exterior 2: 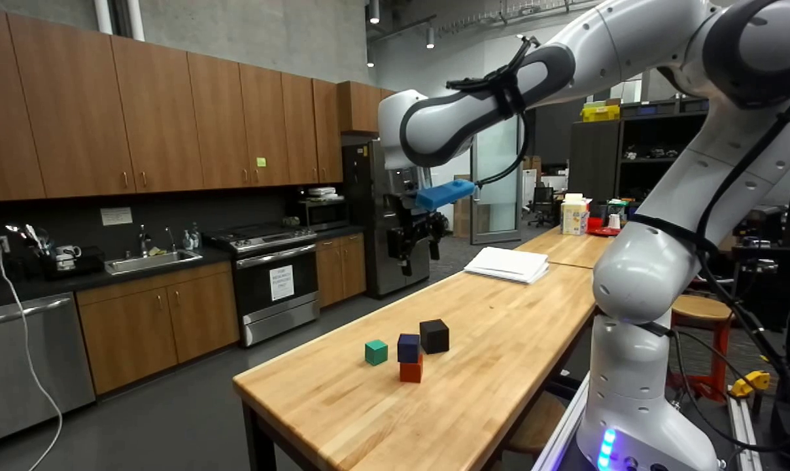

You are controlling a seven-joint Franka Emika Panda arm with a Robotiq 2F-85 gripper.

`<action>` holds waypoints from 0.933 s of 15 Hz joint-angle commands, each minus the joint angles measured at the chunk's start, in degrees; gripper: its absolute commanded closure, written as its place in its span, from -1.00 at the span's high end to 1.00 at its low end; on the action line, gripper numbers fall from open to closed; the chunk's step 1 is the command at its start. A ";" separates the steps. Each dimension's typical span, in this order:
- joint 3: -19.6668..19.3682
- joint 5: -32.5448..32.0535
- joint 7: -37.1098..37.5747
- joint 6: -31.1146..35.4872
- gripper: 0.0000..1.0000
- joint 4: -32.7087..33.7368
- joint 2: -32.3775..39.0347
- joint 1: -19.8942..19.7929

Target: Use the green block to push off the purple block, then put the green block on the orange block

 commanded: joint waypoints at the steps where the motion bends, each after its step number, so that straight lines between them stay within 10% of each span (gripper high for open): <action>1: -2.08 -0.79 -1.02 4.37 1.00 -0.55 3.35 -0.09; 14: -5.77 -4.66 0.33 12.58 1.00 -1.28 14.07 -2.89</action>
